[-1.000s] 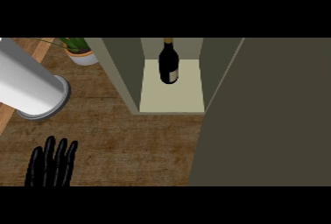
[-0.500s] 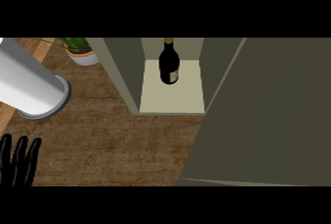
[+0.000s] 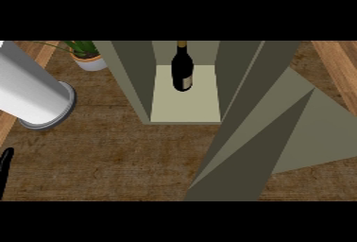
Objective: Pick up the wine, place it into the cabinet and close the cabinet
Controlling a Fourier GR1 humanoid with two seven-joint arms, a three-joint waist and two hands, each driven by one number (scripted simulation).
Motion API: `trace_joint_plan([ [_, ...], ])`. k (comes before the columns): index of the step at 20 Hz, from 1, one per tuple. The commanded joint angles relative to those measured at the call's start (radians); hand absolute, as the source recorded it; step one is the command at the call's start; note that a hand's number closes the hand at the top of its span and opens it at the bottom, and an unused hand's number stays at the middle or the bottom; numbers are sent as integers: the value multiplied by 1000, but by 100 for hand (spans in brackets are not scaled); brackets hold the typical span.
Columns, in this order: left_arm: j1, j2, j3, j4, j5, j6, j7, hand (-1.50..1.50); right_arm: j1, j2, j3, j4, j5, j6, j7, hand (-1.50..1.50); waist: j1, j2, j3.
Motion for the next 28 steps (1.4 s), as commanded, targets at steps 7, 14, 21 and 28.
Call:
trace_joint_plan([
  [7, 45, 17, 86, -20, 40, -88, 35, -150, -223, 15, 249, 32, 222, -273, -21, 150, 11, 0, -1],
  [14, -19, 5, 107, 17, 92, -137, 88, -150, -433, 11, 222, 150, 241, -392, -15, 150, 17, 5, -2],
  [21, -77, -29, 69, 13, 63, -98, 122, -150, -628, 9, 126, 259, 72, -515, -15, 150, 31, 12, -1],
  [28, -144, -45, 98, 38, 71, -59, 167, -150, -950, 14, -65, 481, -127, -579, -43, 150, 39, 16, 0],
])
